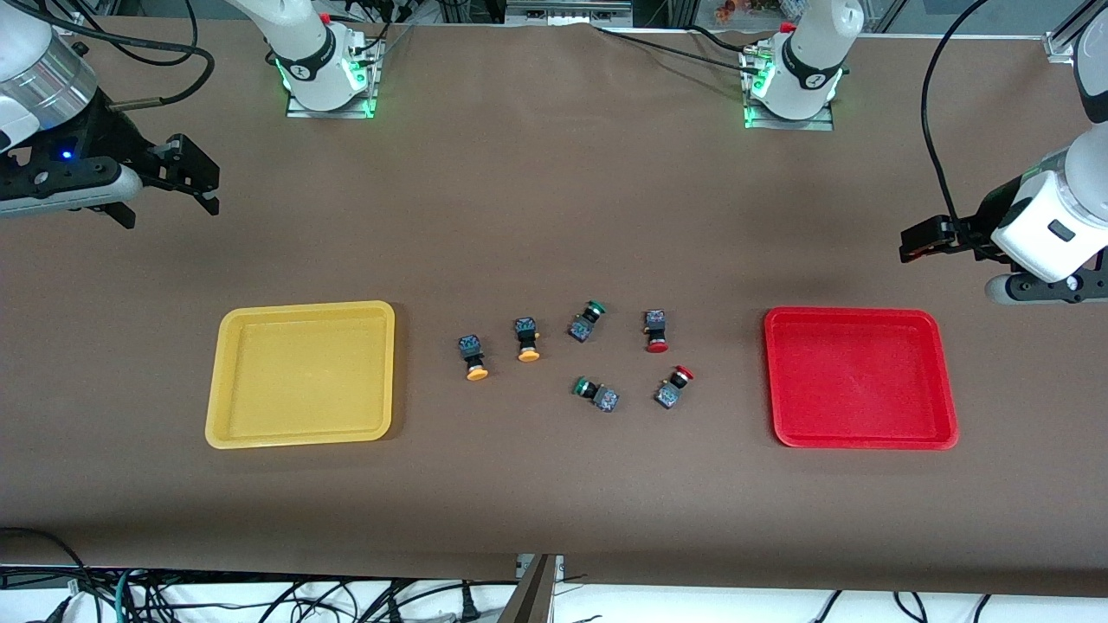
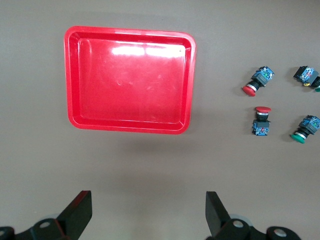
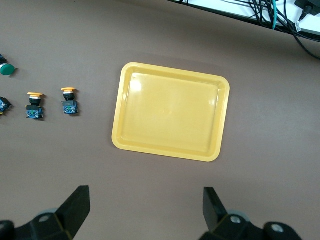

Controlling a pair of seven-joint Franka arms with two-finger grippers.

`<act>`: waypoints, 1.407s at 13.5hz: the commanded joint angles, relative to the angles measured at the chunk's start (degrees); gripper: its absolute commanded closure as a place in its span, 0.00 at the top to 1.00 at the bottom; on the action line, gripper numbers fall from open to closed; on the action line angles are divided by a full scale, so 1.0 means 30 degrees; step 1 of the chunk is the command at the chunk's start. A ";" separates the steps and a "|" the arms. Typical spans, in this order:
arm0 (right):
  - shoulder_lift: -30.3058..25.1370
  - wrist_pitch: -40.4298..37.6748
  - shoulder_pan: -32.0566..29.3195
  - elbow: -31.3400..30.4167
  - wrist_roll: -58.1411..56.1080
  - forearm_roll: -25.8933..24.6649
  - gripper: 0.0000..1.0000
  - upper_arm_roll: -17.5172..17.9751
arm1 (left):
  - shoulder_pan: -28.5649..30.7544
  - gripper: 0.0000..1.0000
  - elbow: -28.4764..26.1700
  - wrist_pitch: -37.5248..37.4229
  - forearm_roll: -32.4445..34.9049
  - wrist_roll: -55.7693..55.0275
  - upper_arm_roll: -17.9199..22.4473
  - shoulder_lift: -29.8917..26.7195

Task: Place red and yellow buttons in trays
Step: 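Move the left gripper over the red-capped buttons beside the red tray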

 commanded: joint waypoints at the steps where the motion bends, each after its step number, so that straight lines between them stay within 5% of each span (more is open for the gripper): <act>1: 0.0112 -0.0101 0.0046 0.0380 0.0166 -0.0247 1.00 0.0044 | 0.0043 1.00 0.0686 -0.0261 0.0247 0.0445 -0.0014 0.0366; 9: 0.0112 -0.0043 0.0075 0.0380 0.0195 -0.0189 1.00 0.0044 | -0.1210 1.00 0.0715 -0.0115 0.0042 0.0240 -0.0307 0.1299; 19: 0.0112 -0.0130 0.0104 0.0380 0.0166 -0.0160 1.00 0.0132 | -0.6105 1.00 0.0570 0.6122 -0.0981 -0.5468 -0.0337 0.5899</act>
